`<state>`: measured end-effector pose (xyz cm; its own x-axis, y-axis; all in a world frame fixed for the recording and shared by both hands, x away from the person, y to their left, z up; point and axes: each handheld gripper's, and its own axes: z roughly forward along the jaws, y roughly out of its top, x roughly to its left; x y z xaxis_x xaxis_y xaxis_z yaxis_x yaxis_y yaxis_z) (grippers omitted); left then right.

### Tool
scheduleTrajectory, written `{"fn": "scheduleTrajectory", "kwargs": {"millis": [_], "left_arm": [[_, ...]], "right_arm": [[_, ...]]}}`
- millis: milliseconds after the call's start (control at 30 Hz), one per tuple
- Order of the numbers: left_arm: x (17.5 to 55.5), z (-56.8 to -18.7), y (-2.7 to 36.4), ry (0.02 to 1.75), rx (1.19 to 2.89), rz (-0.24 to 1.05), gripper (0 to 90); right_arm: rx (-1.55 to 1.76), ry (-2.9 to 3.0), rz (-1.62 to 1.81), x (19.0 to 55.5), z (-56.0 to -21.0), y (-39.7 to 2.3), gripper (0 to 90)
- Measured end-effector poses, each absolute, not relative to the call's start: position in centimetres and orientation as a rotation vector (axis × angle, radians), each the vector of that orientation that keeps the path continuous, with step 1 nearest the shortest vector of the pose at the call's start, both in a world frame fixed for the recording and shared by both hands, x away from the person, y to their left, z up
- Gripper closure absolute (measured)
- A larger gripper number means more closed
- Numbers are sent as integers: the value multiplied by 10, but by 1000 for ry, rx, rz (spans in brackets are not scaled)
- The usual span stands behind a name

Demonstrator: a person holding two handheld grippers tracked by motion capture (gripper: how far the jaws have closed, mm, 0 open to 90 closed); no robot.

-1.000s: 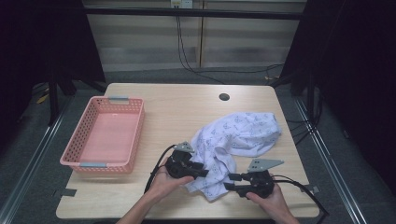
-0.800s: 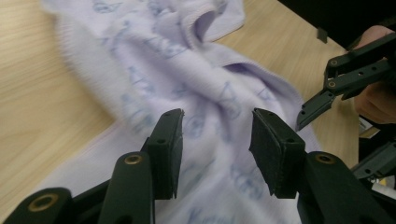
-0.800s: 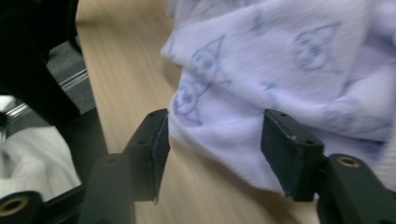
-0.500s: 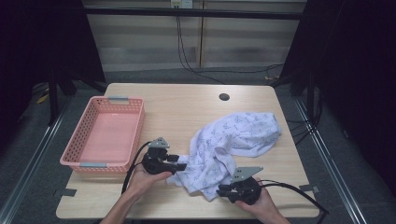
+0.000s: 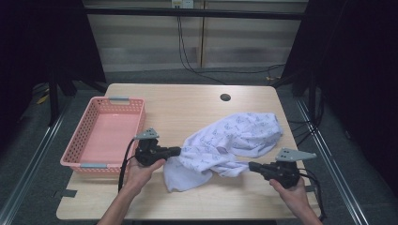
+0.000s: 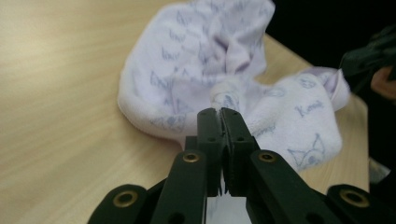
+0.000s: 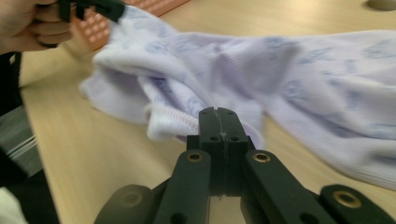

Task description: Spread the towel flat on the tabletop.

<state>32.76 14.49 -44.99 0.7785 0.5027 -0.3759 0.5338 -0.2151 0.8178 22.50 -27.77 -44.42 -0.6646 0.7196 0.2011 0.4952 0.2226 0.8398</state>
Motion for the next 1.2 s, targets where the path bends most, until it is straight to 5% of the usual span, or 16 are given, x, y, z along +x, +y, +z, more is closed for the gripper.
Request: {"fn": "scheduleTrajectory", "kwargs": {"millis": [333,433,567,600,767,867,1200], "left_arm": [[356,-470,128,855,1963,51,865],[360,-478,122,878,1972,28,724],[353,-474,119,837,2001,22,578],[347,-467,126,828,1966,7,560],[322,-461,139,774,2009,5,624],[305,-466,148,730,2067,-1,718],[300,-498,142,735,2203,-40,611]], "right_arm": [[1254,2094,1305,251,-445,-320,900],[1265,2115,1316,263,-448,-322,893],[1280,2132,1274,271,-459,-314,720],[1281,2141,1265,267,-459,-311,604],[1269,2125,1282,245,-452,-310,561],[1246,2185,1348,224,-454,-303,655],[1149,2379,1272,241,-480,-260,624]]}}
